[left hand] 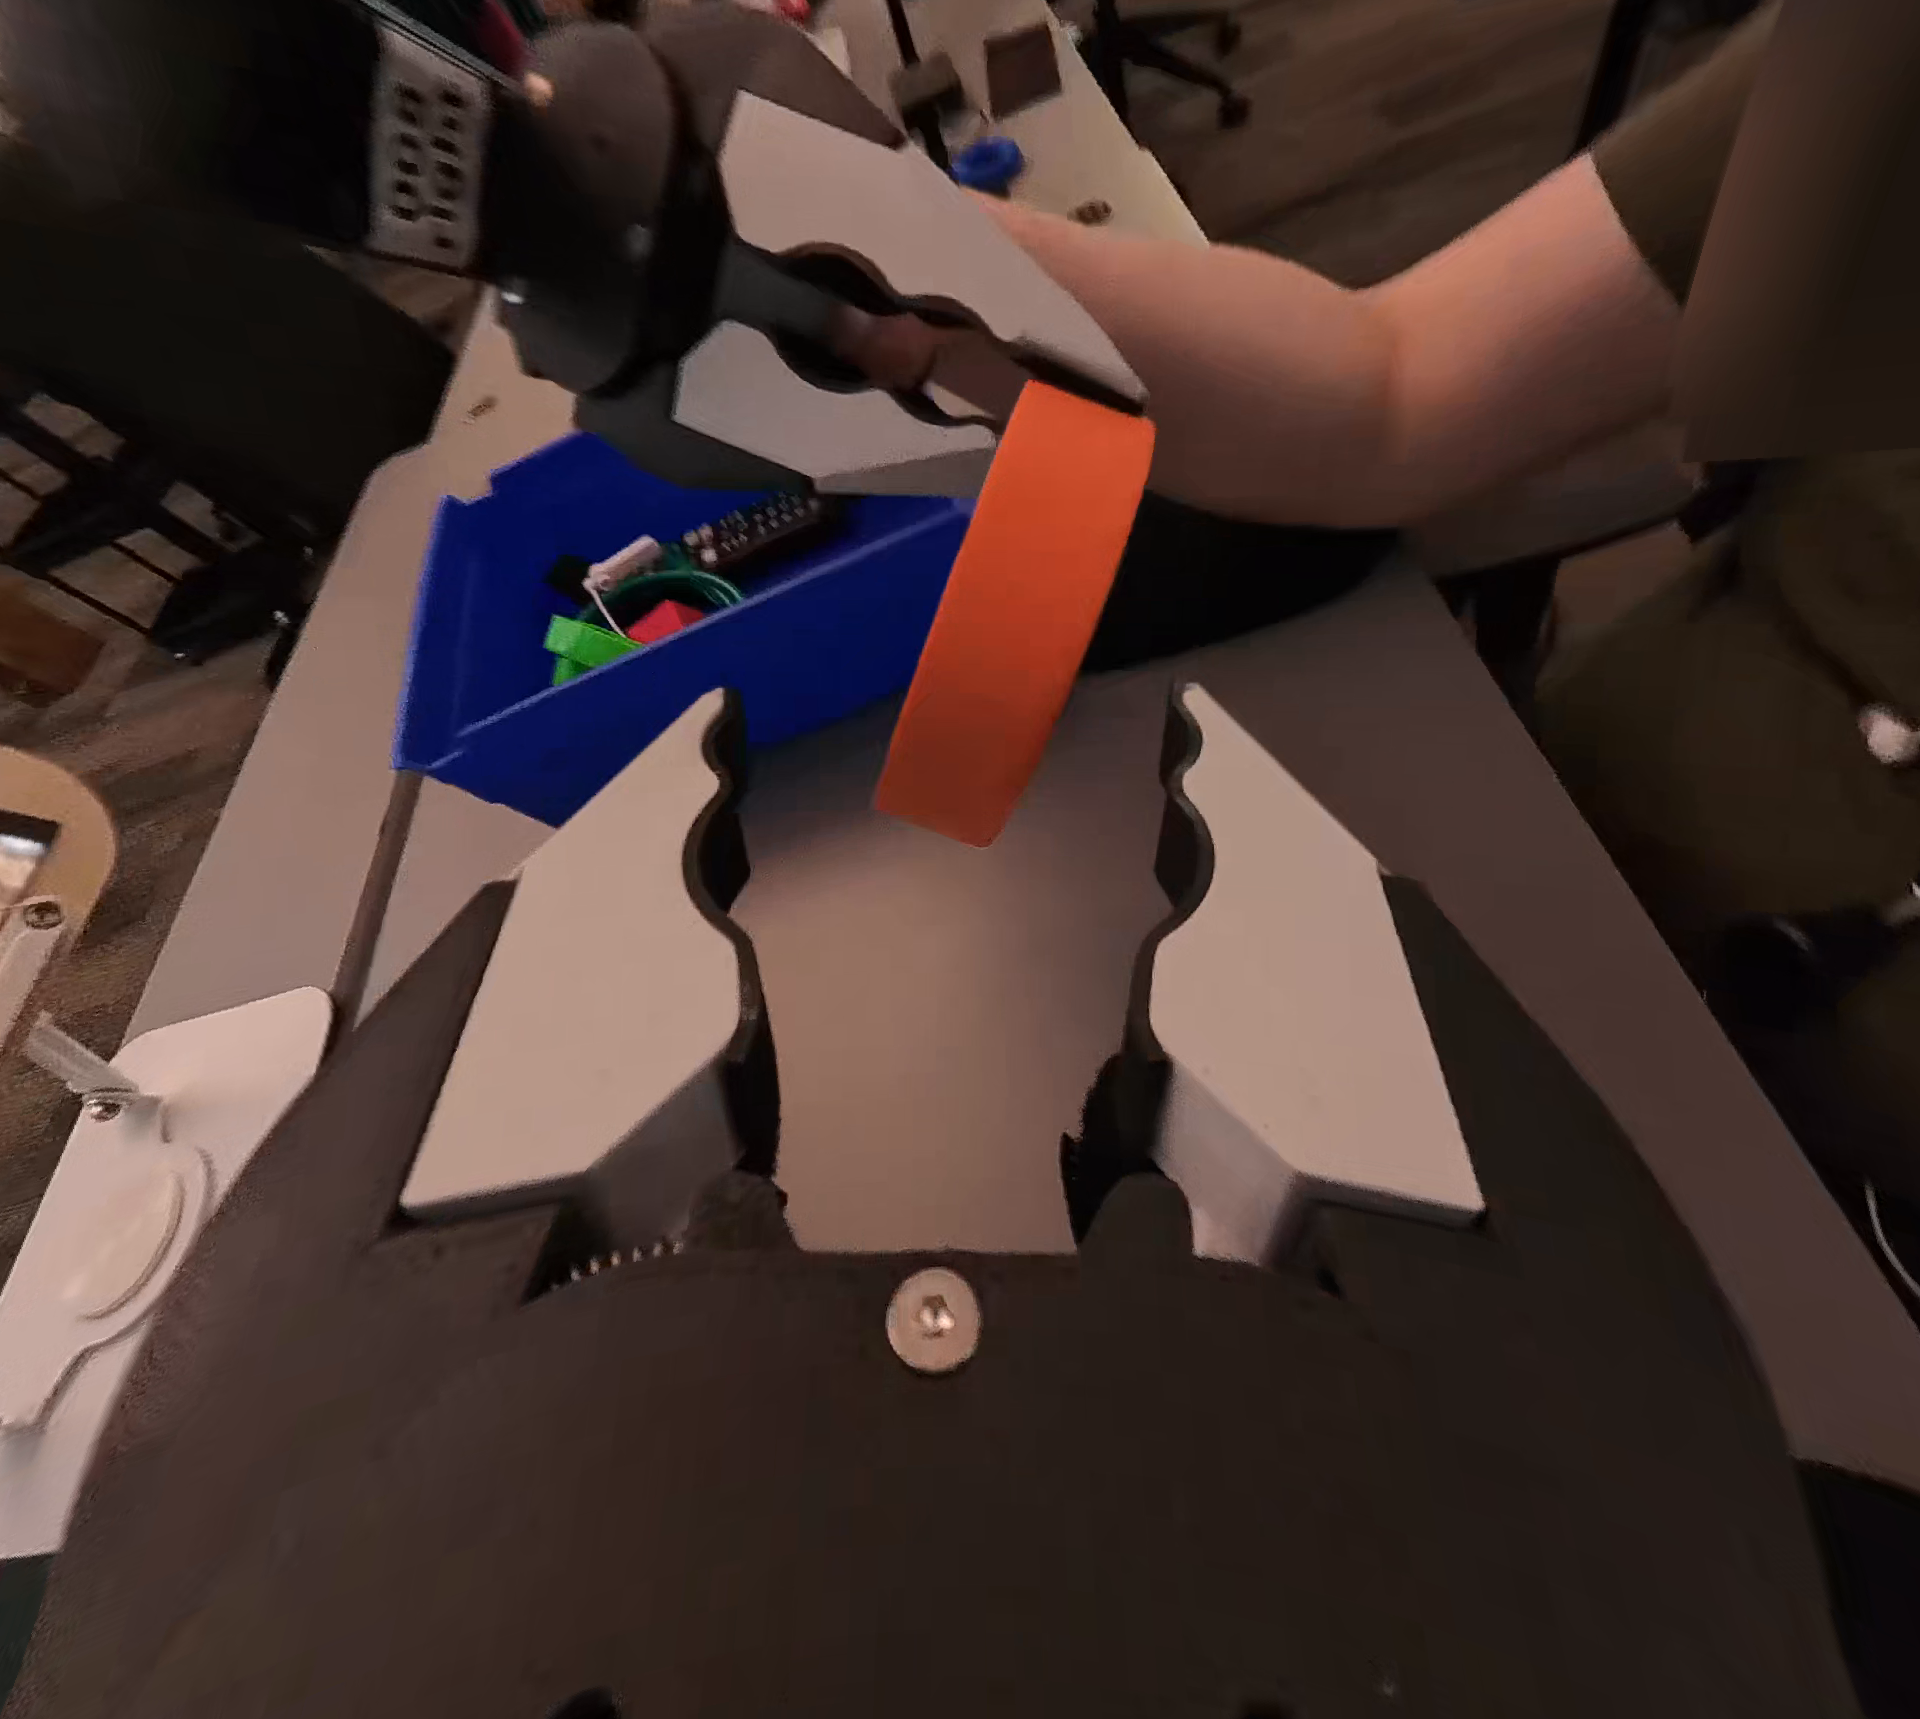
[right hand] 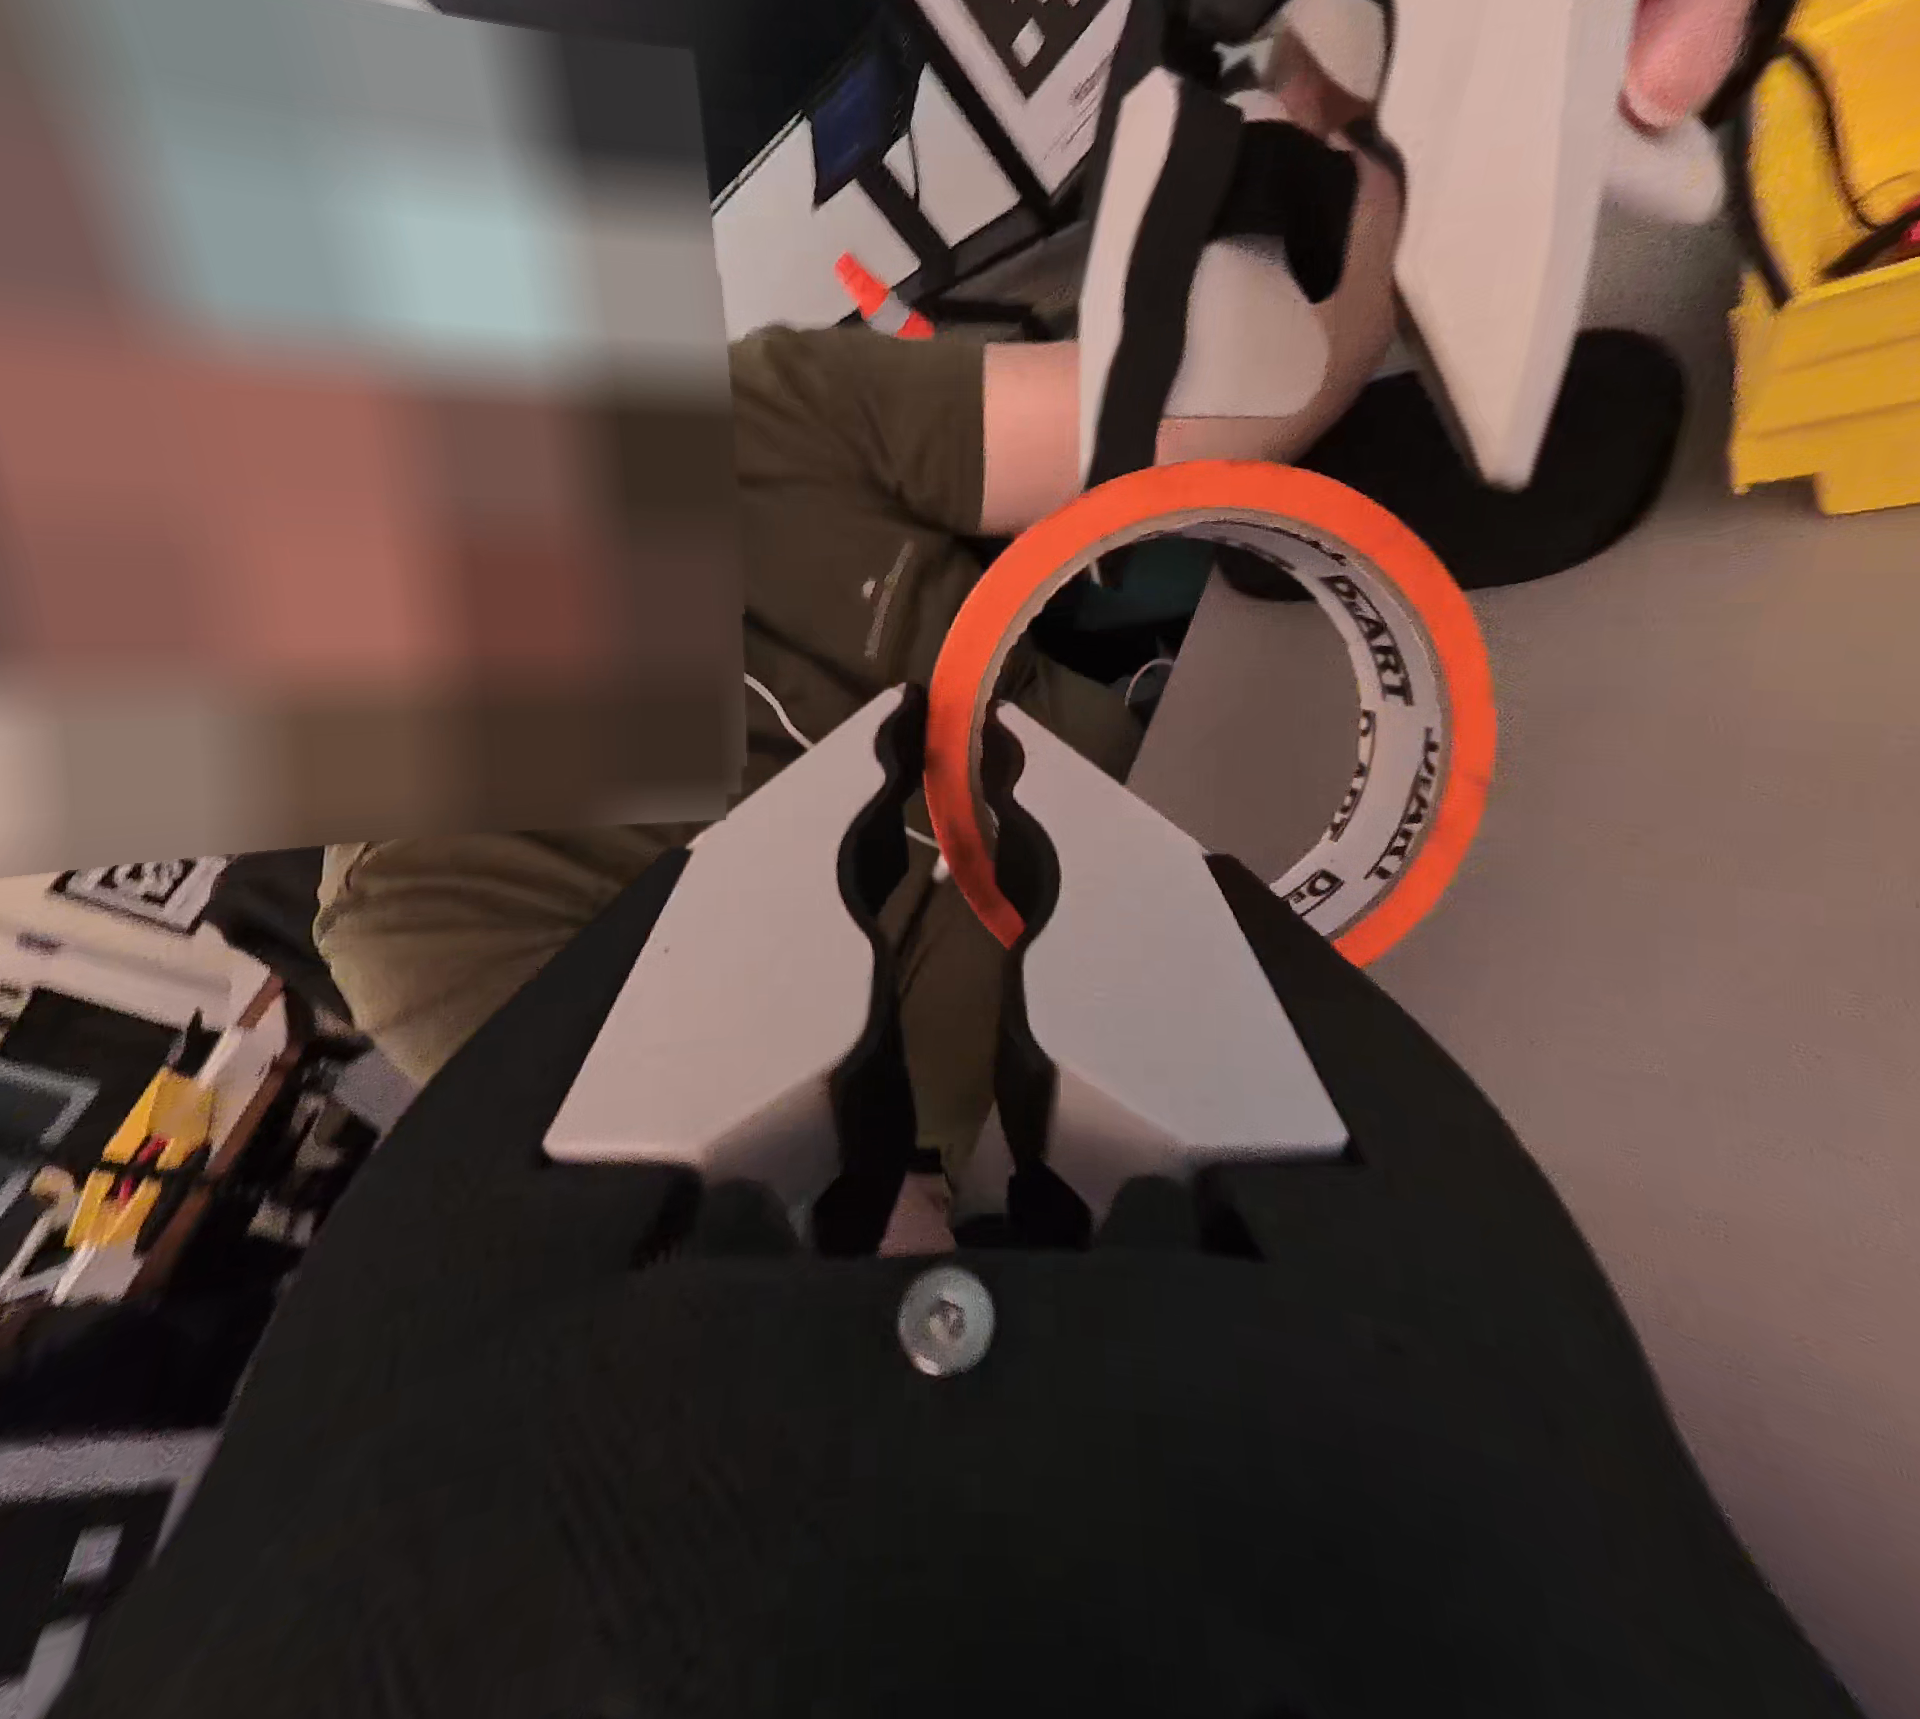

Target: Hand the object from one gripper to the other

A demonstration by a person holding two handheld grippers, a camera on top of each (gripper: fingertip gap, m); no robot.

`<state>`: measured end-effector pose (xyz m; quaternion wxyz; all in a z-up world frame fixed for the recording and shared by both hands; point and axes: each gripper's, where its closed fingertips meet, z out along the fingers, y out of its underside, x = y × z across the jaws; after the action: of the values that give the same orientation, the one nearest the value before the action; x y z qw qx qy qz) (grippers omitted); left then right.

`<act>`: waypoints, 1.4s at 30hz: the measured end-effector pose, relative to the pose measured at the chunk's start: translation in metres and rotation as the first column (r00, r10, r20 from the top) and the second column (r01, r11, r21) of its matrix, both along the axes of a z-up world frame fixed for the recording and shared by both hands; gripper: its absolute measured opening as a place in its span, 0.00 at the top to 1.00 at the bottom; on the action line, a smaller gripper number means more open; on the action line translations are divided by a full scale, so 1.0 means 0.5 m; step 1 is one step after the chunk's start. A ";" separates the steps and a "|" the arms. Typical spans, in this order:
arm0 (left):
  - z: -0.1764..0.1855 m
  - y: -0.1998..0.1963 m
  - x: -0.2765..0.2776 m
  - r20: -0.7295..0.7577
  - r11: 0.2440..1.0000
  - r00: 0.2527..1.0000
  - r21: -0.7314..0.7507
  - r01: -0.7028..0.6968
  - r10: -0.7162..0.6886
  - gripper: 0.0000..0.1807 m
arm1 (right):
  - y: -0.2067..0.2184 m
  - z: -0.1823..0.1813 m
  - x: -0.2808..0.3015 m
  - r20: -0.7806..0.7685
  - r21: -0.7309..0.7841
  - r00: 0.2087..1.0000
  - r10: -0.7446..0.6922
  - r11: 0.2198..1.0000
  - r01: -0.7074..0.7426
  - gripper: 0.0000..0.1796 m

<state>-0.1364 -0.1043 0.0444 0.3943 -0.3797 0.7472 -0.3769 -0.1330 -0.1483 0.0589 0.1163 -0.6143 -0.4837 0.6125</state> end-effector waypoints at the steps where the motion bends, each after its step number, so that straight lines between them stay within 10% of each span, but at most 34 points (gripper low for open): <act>1: -0.013 -0.011 0.001 -0.031 1.000 0.999 0.024 0.018 -0.017 0.59 | -0.011 -0.007 -0.001 0.013 0.008 0.999 0.033 0.999 -0.033 0.96; 4: -0.032 -0.042 0.002 -0.053 0.993 0.994 0.068 0.095 -0.091 0.81 | -0.011 -0.026 -0.009 0.048 0.023 0.997 0.052 0.998 -0.053 0.96; 10: 0.021 0.030 0.011 0.005 0.992 0.997 -0.100 -0.071 0.072 0.85 | 0.098 0.016 -0.005 -0.124 0.294 0.967 -0.224 0.922 0.251 0.84; 12: 0.059 0.070 0.002 0.066 0.968 0.987 -0.214 -0.132 0.149 0.85 | 0.155 0.075 0.013 -0.325 0.450 0.878 -0.352 0.759 0.471 0.68; 16: 0.143 0.151 -0.031 0.146 0.815 0.932 -0.542 -0.206 0.333 0.85 | 0.218 0.188 0.058 -0.643 0.652 0.651 -0.404 0.158 0.741 0.52; 20: 0.205 0.219 -0.075 0.201 0.566 0.850 -0.814 -0.132 0.487 0.85 | 0.220 0.184 0.005 -0.615 0.785 0.702 -0.360 -0.191 0.589 0.44; 25: 0.198 0.252 -0.087 0.174 0.496 0.809 -0.853 -0.160 0.562 0.85 | 0.249 0.147 -0.085 -0.516 0.813 0.759 -0.397 -0.506 0.288 0.35; 36: 0.221 0.165 -0.061 0.223 0.496 0.908 -0.868 0.020 0.354 0.85 | 0.251 0.145 -0.101 -0.521 0.843 0.730 -0.442 -0.402 0.358 0.40; 42: 0.266 0.208 -0.127 0.301 0.531 0.834 -0.848 0.011 0.463 0.57 | 0.268 0.221 0.039 -0.591 0.789 0.571 -0.570 -0.554 0.264 0.41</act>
<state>-0.1996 -0.0003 0.1774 0.3945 -0.5062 0.2983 -0.7065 -0.1136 -0.0143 0.1692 0.7466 -0.4758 -0.4205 -0.1983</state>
